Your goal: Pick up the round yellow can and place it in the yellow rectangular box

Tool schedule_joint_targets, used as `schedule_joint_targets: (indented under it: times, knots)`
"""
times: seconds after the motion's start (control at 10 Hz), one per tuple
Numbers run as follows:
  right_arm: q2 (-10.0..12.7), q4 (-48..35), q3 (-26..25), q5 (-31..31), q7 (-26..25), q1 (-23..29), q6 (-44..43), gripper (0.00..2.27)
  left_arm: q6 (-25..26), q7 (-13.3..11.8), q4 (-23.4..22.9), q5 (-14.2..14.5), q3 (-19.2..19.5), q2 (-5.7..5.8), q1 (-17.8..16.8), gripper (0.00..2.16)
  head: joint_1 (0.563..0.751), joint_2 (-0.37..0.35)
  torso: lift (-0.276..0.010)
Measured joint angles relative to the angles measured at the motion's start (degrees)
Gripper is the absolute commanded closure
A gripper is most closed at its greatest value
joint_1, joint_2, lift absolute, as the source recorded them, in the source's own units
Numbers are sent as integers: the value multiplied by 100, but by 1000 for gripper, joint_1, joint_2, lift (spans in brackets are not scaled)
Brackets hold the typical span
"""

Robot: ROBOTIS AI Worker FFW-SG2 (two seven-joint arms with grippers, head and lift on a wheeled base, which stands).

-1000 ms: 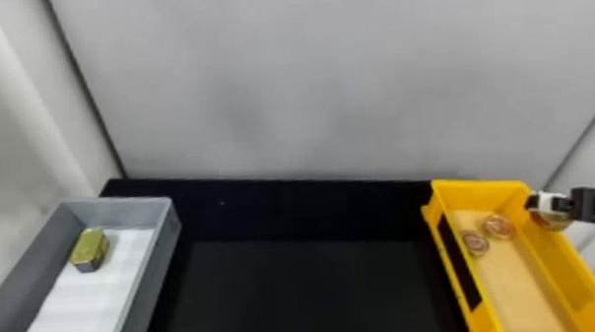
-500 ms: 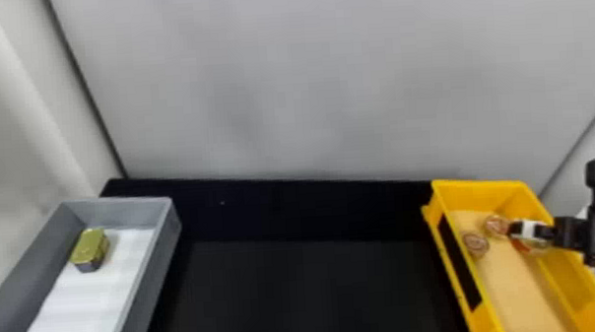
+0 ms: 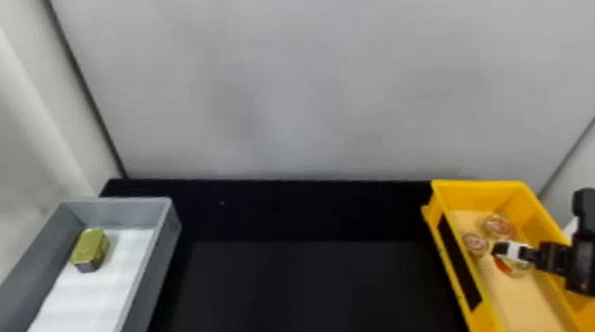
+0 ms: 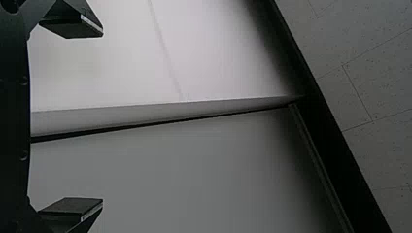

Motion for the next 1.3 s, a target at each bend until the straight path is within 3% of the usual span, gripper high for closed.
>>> schedule_joint_targets:
  times: [1.1,1.3]
  knots:
    - [0,502,9,-205,29,291,-138,648,0,-9,-49,0,66,-30,36,58,694,-78,-8]
    - [-18,563,11,-222,34,292,-169,25,0,-17,-55,0,73,-32,36,58,694,-78,-8]
